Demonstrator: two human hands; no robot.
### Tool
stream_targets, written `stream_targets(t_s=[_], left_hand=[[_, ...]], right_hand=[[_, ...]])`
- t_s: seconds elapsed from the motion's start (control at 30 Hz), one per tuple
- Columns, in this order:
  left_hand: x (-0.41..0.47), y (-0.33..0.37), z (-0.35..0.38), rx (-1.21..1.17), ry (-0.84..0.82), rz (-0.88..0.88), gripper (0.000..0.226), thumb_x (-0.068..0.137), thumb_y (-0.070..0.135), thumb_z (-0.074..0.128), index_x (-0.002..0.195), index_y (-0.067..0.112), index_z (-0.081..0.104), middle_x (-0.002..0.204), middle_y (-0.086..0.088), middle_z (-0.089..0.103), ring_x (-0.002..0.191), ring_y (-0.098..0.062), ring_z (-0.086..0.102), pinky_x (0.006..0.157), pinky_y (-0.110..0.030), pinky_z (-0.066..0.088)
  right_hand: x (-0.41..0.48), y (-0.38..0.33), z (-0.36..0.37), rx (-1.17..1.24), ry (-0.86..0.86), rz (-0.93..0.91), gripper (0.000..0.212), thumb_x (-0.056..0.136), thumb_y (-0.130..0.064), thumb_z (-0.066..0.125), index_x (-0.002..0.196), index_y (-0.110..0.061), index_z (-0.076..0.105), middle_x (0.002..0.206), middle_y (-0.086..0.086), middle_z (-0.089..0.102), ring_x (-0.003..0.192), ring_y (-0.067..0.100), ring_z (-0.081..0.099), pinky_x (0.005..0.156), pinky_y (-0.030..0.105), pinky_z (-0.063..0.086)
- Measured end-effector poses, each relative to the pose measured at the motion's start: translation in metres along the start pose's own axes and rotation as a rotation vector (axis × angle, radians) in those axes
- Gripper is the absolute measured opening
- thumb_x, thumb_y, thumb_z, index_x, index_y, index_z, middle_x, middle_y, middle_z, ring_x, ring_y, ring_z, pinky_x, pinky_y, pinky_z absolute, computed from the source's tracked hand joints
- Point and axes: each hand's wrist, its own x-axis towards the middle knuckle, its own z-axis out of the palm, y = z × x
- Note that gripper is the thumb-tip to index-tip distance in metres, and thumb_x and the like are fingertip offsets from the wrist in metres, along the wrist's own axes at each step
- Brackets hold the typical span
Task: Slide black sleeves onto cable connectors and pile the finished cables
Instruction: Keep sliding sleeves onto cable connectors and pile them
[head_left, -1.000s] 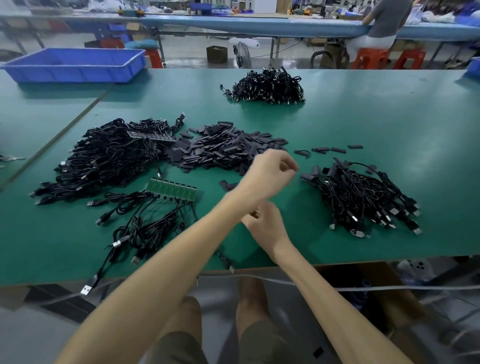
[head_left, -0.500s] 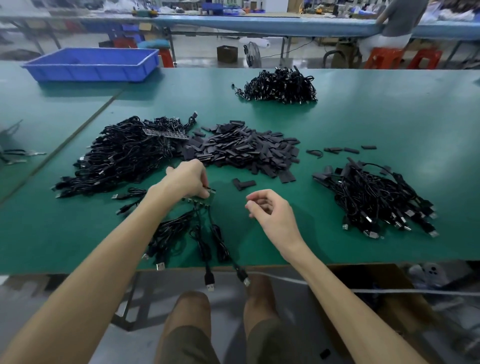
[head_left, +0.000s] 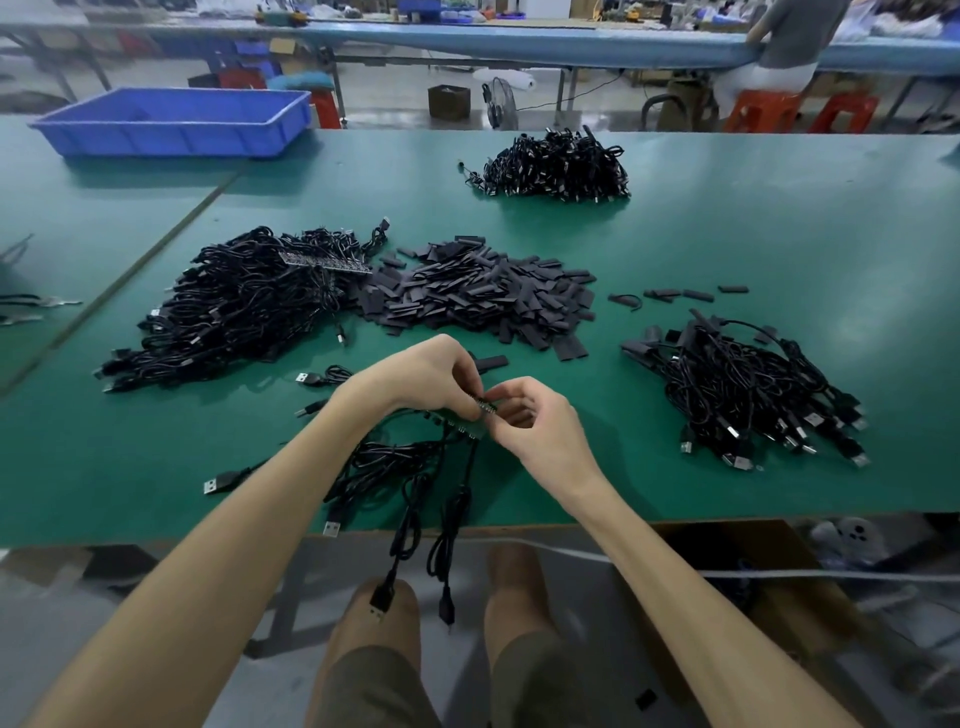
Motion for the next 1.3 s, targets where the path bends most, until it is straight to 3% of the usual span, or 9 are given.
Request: stream_targets(t_s=[0.2, 0.3, 0.4, 0.53, 0.77, 0.9, 1.03, 1.3], left_hand=[[-0.003, 0.002, 0.005, 0.045, 0.025, -0.017, 0.015, 0.077, 0.015, 0.081, 0.09, 0.013, 0.076, 0.08, -0.001, 0.071, 0.068, -0.016, 0.057, 0.064, -0.029, 0.047], [-0.003, 0.005, 0.008, 0.106, 0.073, -0.041, 0.017, 0.076, 0.021, 0.083, 0.091, 0.018, 0.076, 0.087, -0.001, 0.073, 0.08, -0.022, 0.065, 0.078, -0.036, 0.05], [-0.005, 0.011, 0.014, 0.18, 0.15, -0.072, 0.017, 0.078, 0.021, 0.081, 0.094, 0.019, 0.075, 0.091, 0.002, 0.071, 0.092, -0.023, 0.064, 0.092, -0.041, 0.041], [-0.008, 0.015, 0.018, 0.236, 0.21, -0.078, 0.02, 0.08, 0.025, 0.081, 0.097, 0.019, 0.073, 0.09, 0.006, 0.067, 0.095, -0.023, 0.061, 0.09, -0.038, 0.028], [-0.013, 0.023, 0.022, 0.286, 0.245, -0.106, 0.02, 0.081, 0.023, 0.081, 0.098, 0.019, 0.072, 0.091, 0.004, 0.069, 0.095, -0.023, 0.061, 0.094, -0.04, 0.029], [-0.016, 0.028, 0.024, 0.342, 0.268, -0.114, 0.016, 0.084, 0.018, 0.078, 0.099, 0.019, 0.072, 0.089, 0.005, 0.065, 0.096, -0.023, 0.058, 0.091, -0.039, 0.027], [-0.017, 0.031, 0.028, 0.421, 0.312, -0.112, 0.016, 0.087, 0.012, 0.073, 0.101, 0.019, 0.073, 0.099, 0.0, 0.066, 0.104, -0.027, 0.054, 0.088, -0.039, 0.026], [-0.018, 0.034, 0.032, 0.449, 0.341, -0.126, 0.017, 0.087, 0.008, 0.07, 0.101, 0.018, 0.072, 0.101, -0.002, 0.065, 0.106, -0.028, 0.051, 0.089, -0.04, 0.026]], right_hand=[[0.001, 0.0, 0.002, -0.013, -0.001, 0.016, 0.017, 0.088, -0.01, 0.079, 0.096, -0.02, 0.068, 0.08, -0.006, 0.067, 0.067, -0.002, 0.057, 0.066, 0.021, 0.052], [0.002, 0.0, 0.002, -0.006, 0.004, 0.032, 0.018, 0.088, -0.011, 0.08, 0.092, -0.021, 0.066, 0.081, -0.005, 0.068, 0.068, 0.0, 0.057, 0.067, 0.022, 0.052], [0.001, -0.001, 0.001, 0.0, 0.008, 0.043, 0.018, 0.088, -0.013, 0.081, 0.093, -0.021, 0.066, 0.083, -0.004, 0.068, 0.072, 0.005, 0.059, 0.07, 0.025, 0.052], [0.002, 0.0, 0.001, 0.007, 0.02, 0.05, 0.018, 0.087, -0.018, 0.083, 0.094, -0.021, 0.067, 0.081, -0.007, 0.068, 0.066, -0.002, 0.056, 0.065, 0.019, 0.049], [0.002, 0.001, 0.002, 0.015, 0.023, 0.052, 0.015, 0.089, -0.014, 0.08, 0.095, -0.017, 0.067, 0.08, -0.006, 0.067, 0.068, 0.004, 0.056, 0.067, 0.022, 0.048], [0.002, 0.001, 0.001, 0.011, 0.027, 0.054, 0.014, 0.089, -0.011, 0.079, 0.097, -0.013, 0.068, 0.082, -0.003, 0.068, 0.068, 0.004, 0.056, 0.065, 0.02, 0.049], [0.002, -0.001, 0.002, 0.051, 0.04, 0.064, 0.015, 0.088, -0.003, 0.078, 0.092, -0.012, 0.067, 0.078, -0.002, 0.066, 0.06, -0.004, 0.052, 0.061, 0.013, 0.045], [0.002, 0.003, 0.003, 0.022, 0.046, 0.047, 0.015, 0.087, -0.011, 0.081, 0.093, -0.014, 0.068, 0.079, -0.003, 0.069, 0.067, 0.007, 0.057, 0.066, 0.023, 0.049]])
